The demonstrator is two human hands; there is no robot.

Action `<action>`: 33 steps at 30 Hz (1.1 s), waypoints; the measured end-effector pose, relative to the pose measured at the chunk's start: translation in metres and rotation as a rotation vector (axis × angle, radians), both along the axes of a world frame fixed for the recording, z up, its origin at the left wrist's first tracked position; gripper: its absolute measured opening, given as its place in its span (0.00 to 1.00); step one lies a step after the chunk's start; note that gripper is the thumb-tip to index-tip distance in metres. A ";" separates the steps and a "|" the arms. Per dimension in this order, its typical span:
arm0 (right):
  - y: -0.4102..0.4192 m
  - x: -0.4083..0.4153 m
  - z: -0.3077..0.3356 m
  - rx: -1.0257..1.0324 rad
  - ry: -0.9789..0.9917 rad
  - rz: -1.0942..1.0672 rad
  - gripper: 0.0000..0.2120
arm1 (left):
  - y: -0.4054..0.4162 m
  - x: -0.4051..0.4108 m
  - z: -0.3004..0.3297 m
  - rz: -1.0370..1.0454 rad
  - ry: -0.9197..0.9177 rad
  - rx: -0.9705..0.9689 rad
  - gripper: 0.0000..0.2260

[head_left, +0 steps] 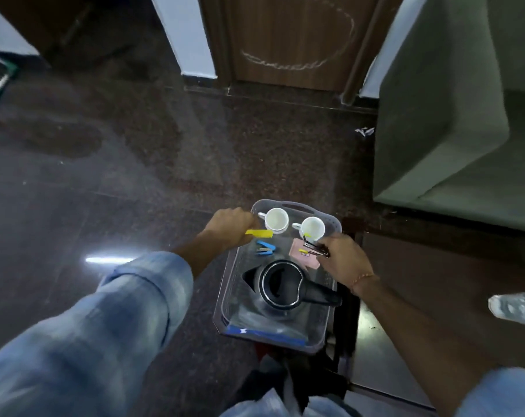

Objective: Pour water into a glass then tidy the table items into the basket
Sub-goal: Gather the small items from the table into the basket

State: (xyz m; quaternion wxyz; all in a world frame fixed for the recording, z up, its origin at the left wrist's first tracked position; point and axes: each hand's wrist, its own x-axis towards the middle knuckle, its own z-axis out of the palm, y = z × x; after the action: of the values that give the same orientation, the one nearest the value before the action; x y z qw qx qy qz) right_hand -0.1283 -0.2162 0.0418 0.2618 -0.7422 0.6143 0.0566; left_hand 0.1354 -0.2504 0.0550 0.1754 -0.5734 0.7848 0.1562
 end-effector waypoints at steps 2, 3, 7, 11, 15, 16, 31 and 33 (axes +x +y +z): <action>-0.007 0.005 -0.010 0.011 0.045 0.010 0.16 | -0.001 -0.001 -0.019 0.004 0.034 0.020 0.13; -0.011 0.007 -0.016 0.019 0.065 0.022 0.16 | -0.001 -0.002 -0.029 0.002 0.052 0.029 0.12; -0.025 0.015 -0.046 0.065 0.124 0.075 0.16 | -0.006 -0.012 -0.066 -0.066 0.041 0.057 0.12; -0.030 0.020 -0.074 0.062 0.180 0.100 0.18 | -0.011 -0.023 -0.095 -0.105 -0.011 0.049 0.11; -0.028 0.022 -0.095 0.058 0.239 0.115 0.17 | -0.012 -0.031 -0.116 -0.113 -0.003 0.121 0.11; -0.027 0.022 -0.098 0.063 0.243 0.110 0.17 | -0.012 -0.033 -0.120 -0.126 -0.006 0.128 0.10; 0.057 -0.112 -0.035 0.056 0.023 -0.416 0.17 | -0.031 -0.067 -0.042 -0.165 0.137 0.108 0.13; 0.090 -0.159 -0.018 0.077 0.055 -0.566 0.18 | -0.033 -0.106 -0.012 -0.250 0.202 0.063 0.09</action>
State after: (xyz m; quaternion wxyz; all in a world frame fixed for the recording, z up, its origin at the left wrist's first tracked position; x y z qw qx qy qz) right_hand -0.2877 -0.1265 0.0240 0.2783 -0.5287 0.8015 0.0246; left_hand 0.0291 -0.2830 0.0427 0.1316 -0.4468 0.8584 0.2147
